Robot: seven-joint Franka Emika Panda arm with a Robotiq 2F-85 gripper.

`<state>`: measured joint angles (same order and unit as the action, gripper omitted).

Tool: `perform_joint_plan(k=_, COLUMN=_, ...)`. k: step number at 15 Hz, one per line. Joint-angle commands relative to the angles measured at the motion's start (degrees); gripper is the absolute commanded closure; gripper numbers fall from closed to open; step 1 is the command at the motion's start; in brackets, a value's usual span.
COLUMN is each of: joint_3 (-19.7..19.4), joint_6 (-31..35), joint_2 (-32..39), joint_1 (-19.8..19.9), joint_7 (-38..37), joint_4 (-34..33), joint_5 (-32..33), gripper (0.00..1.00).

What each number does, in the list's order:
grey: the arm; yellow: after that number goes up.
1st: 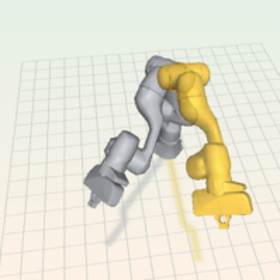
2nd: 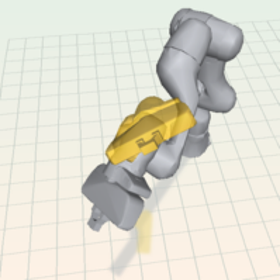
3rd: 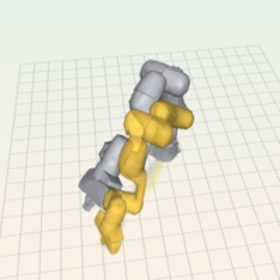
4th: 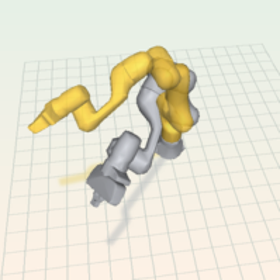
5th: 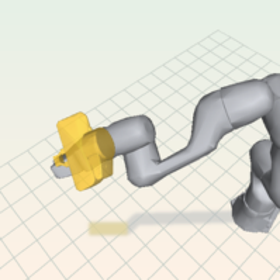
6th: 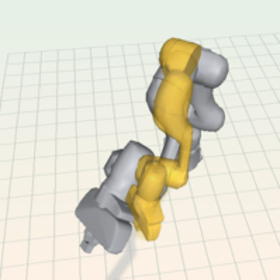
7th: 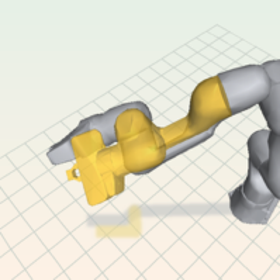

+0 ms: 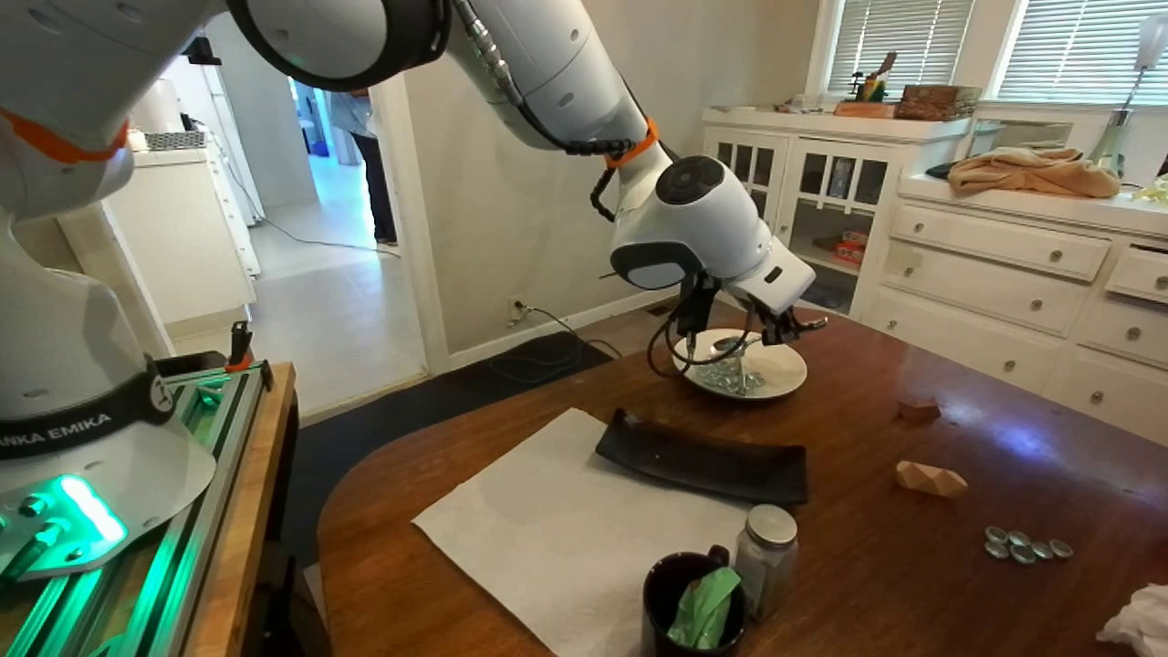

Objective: Use the spoon to remove the objects from the white plate

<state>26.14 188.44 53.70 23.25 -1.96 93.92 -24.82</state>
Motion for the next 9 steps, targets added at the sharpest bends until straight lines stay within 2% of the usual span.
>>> perform_joint_plan(k=1, joint_3=1.61, joint_6=3.87, joint_2=1.3, joint_1=1.14, joint_7=1.87, joint_4=1.18, joint_5=1.05, gripper=0.95)
perform_joint_plan(k=5, joint_3=0.08, joint_6=6.85, joint_2=3.1, joint_1=-0.06, joint_7=1.33, joint_4=-1.2, joint_5=0.31, gripper=0.95)
perform_joint_plan(k=9, joint_3=0.83, joint_6=9.56, joint_2=4.55, joint_1=0.18, joint_7=1.28, joint_4=-3.52, joint_5=0.88, gripper=0.95)
